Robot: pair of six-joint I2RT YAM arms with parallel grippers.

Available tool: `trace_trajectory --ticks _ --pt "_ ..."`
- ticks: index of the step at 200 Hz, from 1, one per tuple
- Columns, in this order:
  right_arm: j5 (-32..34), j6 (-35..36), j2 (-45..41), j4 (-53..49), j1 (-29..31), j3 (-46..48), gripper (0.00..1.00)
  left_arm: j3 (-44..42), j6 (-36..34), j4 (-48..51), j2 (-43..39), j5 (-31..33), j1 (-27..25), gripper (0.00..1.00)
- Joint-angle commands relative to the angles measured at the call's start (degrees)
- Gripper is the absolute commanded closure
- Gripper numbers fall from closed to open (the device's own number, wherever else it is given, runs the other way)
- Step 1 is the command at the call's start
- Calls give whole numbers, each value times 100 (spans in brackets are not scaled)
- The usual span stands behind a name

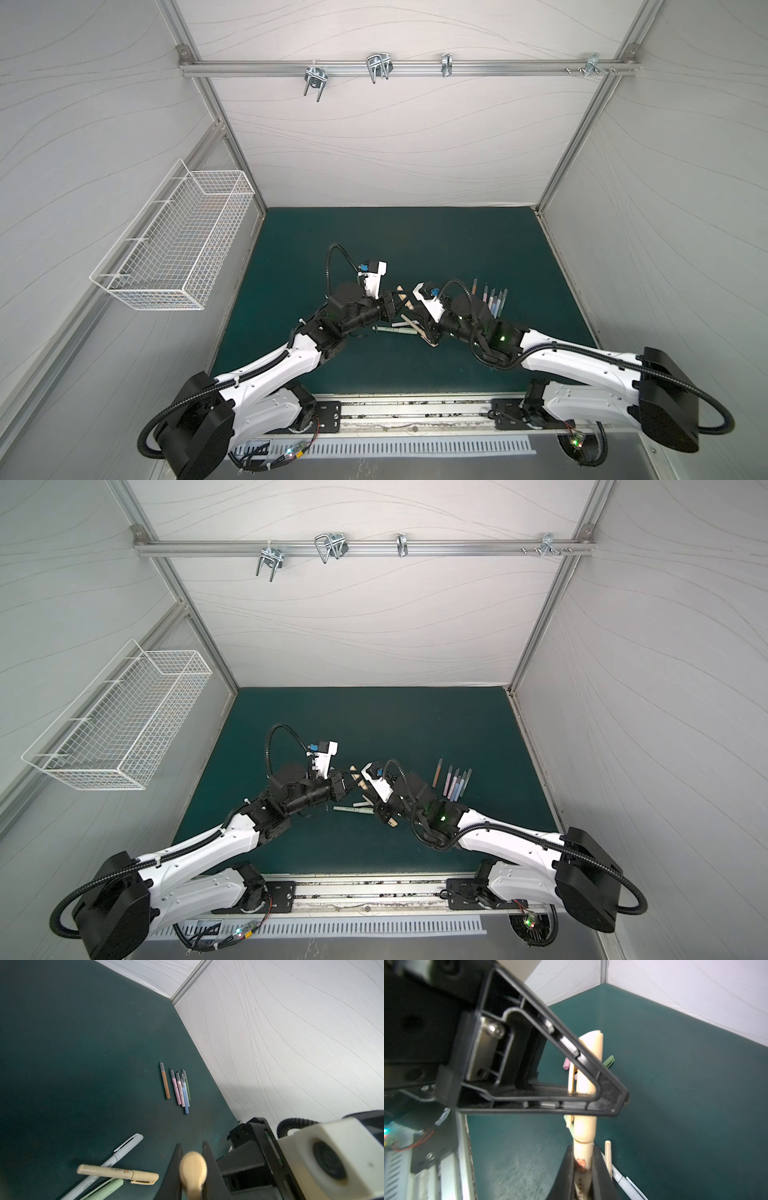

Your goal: Open the pen caps

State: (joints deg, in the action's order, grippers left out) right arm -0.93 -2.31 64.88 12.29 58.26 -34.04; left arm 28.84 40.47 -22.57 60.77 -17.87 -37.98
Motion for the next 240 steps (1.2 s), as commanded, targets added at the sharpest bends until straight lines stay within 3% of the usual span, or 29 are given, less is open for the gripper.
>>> trace_trajectory --ticks 1,39,55,78,89,103,123,137,159,175,187,195,218,240 --pt "-2472 348 98 -521 -356 -100 100 17 -4 -246 -51 746 282 100" --pt "-4971 -378 728 -42 -1292 -192 100 -10 -19 -271 -105 740 317 100" --pt "-5272 -463 936 -24 -1370 -272 100 -26 -4 -267 -136 735 334 100" --pt "-5062 -456 967 -61 -1371 -267 100 -32 3 -244 -162 749 357 100" --pt "-4660 -548 899 -50 -1358 -227 100 -32 7 -238 -184 764 361 100" --pt "-3545 -579 689 -156 -1188 -149 100 -43 28 -222 -233 835 381 100" --pt "-1012 -175 346 -429 -430 -104 100 -61 74 1 -318 998 402 100" --pt "260 132 233 -435 68 -87 100 -76 109 65 -376 1114 417 100" --pt "1279 375 222 -314 490 -65 100 -132 172 113 -462 1269 440 100" --pt "1495 514 307 -384 615 -127 100 -183 230 129 -534 1343 489 100" --pt "1364 565 360 -517 625 -209 100 -224 276 123 -590 1369 528 100" --pt "920 690 359 -617 609 -230 100 -254 310 121 -625 1384 554 100" --pt "-917 841 369 -813 299 -243 100 -299 330 61 -690 1328 616 100" --pt "-2705 519 531 -865 -322 -342 100 -309 334 3 -690 1260 634 100"
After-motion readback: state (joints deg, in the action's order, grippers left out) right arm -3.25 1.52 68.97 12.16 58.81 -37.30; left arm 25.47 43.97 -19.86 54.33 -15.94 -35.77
